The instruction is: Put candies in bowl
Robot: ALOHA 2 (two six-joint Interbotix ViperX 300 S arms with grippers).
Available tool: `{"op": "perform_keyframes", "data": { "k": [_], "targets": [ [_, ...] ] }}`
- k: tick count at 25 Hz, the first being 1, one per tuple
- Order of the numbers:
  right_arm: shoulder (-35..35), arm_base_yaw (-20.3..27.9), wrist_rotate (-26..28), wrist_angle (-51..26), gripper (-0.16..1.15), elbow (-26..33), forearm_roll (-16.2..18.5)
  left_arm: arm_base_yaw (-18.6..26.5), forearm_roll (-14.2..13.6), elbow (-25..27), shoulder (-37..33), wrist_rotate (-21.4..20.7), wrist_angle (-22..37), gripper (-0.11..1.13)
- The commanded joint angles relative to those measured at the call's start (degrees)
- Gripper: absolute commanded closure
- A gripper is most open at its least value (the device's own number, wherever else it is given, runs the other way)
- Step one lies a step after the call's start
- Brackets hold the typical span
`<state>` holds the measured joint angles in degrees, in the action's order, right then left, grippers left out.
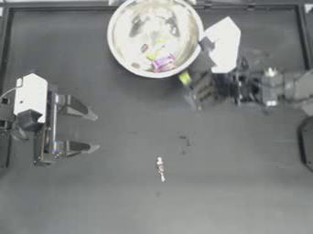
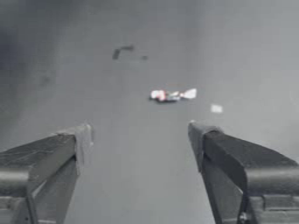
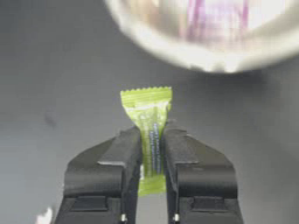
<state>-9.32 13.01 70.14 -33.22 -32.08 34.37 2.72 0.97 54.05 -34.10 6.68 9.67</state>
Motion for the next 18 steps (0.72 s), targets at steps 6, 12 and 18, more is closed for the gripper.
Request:
{"op": "perform_keyframes", "data": {
  "k": [6, 12, 18],
  "targets": [
    [3.43, 10.90, -0.53, 13.01, 0.48, 3.43, 4.31, 0.09, 0.88, -0.53, -0.97, 0.00, -0.35, 0.04],
    [10.72, 16.79, -0.53, 18.63, 0.48, 7.65, 8.44, 0.09, 2.02, -0.35, -0.97, 0.00, -0.35, 0.04],
    [16.08, 19.34, -0.62, 18.98, 0.46, 12.83, 11.51, 0.09, 2.90, -0.35, -0.97, 0.00, -0.44, 0.04]
  ]
}}
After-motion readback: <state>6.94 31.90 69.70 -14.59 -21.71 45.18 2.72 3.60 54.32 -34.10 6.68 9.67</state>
